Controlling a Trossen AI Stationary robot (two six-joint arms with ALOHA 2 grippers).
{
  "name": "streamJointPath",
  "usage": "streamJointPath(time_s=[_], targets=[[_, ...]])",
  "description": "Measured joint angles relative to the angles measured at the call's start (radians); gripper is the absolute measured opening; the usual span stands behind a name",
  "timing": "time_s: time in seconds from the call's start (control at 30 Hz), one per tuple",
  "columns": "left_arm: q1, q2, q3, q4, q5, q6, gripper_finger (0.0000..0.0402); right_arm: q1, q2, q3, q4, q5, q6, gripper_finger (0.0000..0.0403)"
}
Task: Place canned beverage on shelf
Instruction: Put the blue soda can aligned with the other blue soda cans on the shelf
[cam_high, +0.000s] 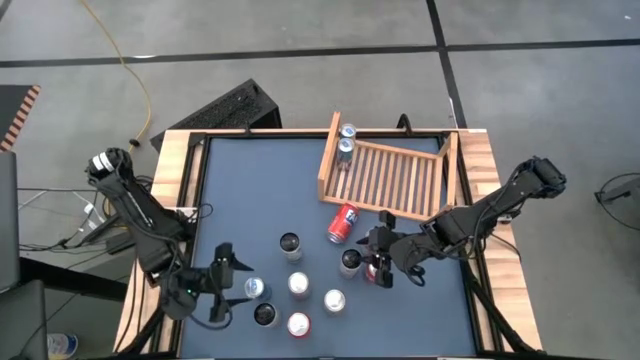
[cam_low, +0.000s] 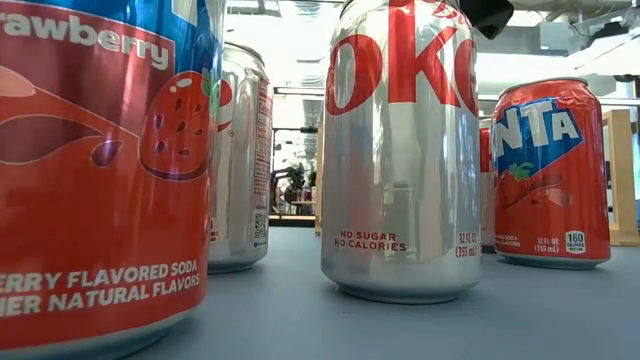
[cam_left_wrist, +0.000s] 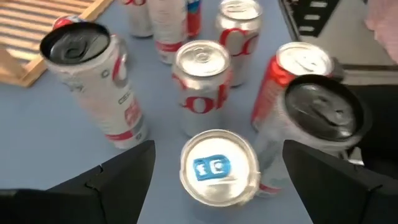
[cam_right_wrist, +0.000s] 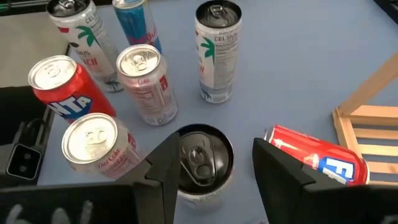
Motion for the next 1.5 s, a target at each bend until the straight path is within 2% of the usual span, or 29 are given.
streamJointPath(time_s=[0.17,0.37,0.53,0.67,0.77,0.87,1.03,1.37,1.5], targets=[[0.001,0.001,-0.096,0.083,-0.056,-0.045,0.0341,0.000,0.000,0.000,-0.001,0.000,0.000,0.0179],[0.002,0.000,-0.153,0.210,-0.040,-0.039,0.0341,0.000,0.000,0.000,-0.008,0.000,0.001,0.0179],[0.002,0.000,-0.155,0.228,-0.030,-0.022,0.0341,0.000,0.000,0.000,-0.010,0.000,0.002,0.0179],[0.000,0.000,-0.147,0.236,-0.087,0.023,0.0341,0.000,0.000,0.000,-0.010,0.000,0.004,0.0179],[-0.004,0.000,-0.129,0.254,-0.083,0.044,0.0341,0.000,0.000,0.000,-0.010,0.000,0.004,0.0179],[-0.011,0.001,-0.130,0.261,-0.042,0.034,0.0341,0.000,0.000,0.000,-0.011,0.000,0.004,0.0179],[-0.023,0.038,-0.155,0.274,-0.087,0.017,0.0341,0.000,0.000,0.000,-0.013,0.000,0.018,0.0179],[-0.024,0.120,-0.165,0.328,-0.091,-0.015,0.0341,-0.010,-0.001,0.000,-0.029,0.001,0.020,0.0179],[-0.021,0.113,-0.165,0.329,-0.109,0.003,0.0322,-0.014,-0.001,0.000,-0.029,0.002,0.021,0.0179]])
